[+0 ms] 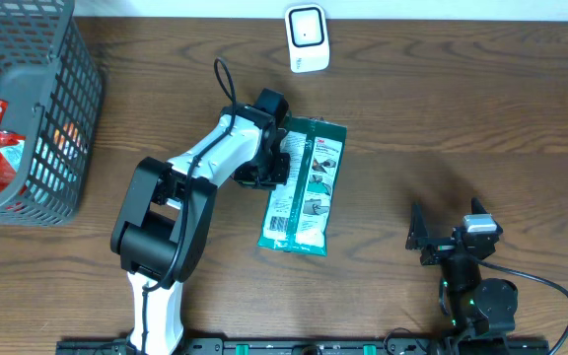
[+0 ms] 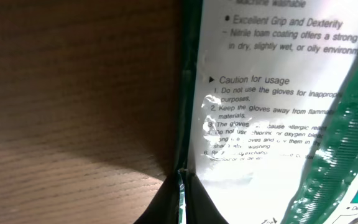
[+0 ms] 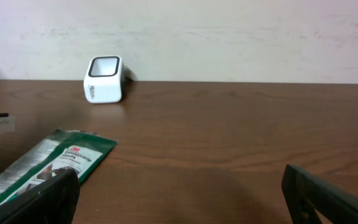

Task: Scan the item barcode
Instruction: 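Open the left gripper and move it back into the basket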

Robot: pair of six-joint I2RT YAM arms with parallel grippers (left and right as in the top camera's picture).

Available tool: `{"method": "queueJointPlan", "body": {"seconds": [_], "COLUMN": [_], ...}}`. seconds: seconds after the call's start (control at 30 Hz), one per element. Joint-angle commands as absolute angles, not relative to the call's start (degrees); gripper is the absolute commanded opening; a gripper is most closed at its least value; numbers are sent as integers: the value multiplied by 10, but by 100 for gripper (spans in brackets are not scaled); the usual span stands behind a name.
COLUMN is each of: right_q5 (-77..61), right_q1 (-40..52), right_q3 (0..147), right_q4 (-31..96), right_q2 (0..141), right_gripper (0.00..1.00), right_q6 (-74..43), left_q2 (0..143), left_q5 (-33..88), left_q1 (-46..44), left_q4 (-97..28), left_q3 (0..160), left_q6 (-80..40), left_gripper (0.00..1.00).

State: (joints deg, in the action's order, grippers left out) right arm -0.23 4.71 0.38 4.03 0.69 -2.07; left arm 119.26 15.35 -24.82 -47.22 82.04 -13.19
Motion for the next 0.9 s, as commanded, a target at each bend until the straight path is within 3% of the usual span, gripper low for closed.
{"method": "queueJointPlan", "body": {"seconds": [0.0,0.2,0.3,0.37,0.4,0.43,0.57,0.87], "right_q5": [-3,-3,-3,-3,-3,-3,-3,-3], "right_q1": [42,42,42,42,42,42,42,42], "right_q3": [3,3,3,3,3,3,3,3], "right_q4": [43,43,43,43,43,43,43,43], "right_q2": [4,4,4,4,4,4,4,4], "right_gripper": [99,99,99,99,99,99,99,99], "right_q6": [-12,-12,-12,-12,-12,-12,-12,-12], "left_q2": [1194,1162,1130,1101,1076,1037,946,793], "left_q5": [163,163,163,162,158,154,107,55], "left_q1": [-247,-247,-246,-241,-235,-221,-173,68], "left_q4": [-475,-482,-486,-486,-488,-493,-499,-535], "left_q3": [814,814,815,819,826,837,850,927], "left_q6": [-184,-188,-187,-187,-187,-187,-187,-173], "left_gripper": [8,9,17,17,28,49,66,68]}}
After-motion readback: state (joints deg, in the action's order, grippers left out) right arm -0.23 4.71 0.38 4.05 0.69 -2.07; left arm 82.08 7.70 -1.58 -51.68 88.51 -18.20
